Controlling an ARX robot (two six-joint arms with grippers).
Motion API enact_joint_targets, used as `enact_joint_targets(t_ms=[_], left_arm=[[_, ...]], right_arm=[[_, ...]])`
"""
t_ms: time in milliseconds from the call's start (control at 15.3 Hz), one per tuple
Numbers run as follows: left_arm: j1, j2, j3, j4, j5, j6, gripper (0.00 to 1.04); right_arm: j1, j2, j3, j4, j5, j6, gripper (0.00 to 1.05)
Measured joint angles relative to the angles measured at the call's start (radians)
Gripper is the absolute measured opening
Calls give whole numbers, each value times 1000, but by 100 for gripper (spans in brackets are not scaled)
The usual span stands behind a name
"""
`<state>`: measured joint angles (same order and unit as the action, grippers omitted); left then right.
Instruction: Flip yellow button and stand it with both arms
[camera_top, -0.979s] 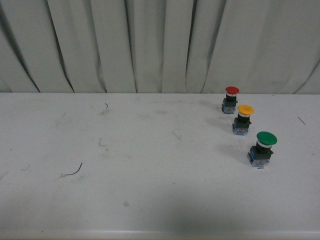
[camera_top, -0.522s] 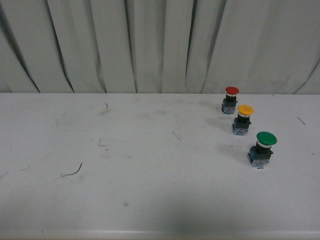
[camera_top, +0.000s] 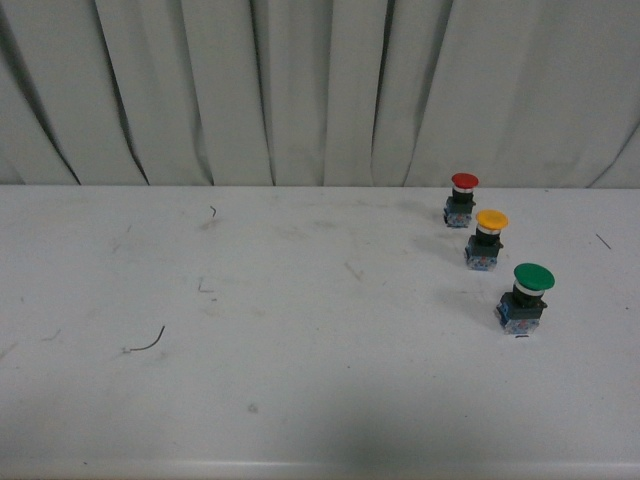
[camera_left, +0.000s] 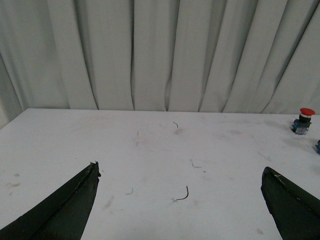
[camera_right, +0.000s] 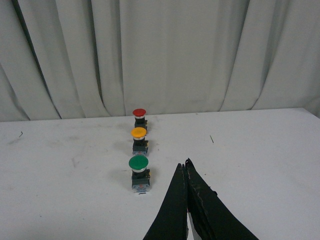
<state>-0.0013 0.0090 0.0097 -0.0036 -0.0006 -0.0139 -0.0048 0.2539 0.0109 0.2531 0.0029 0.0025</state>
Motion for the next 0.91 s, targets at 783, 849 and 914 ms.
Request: enact_joint_targets(t_ms=[783,849,914], left_arm=[[0,0,0,0,0,0,98],[0,0,0,0,0,0,98],[0,0,0,0,0,0,98]], right_arm=[[0,-250,1,-256,-3,0,2],[0,-250,1,-256,-3,0,2],[0,-250,1,-256,-3,0,10]])
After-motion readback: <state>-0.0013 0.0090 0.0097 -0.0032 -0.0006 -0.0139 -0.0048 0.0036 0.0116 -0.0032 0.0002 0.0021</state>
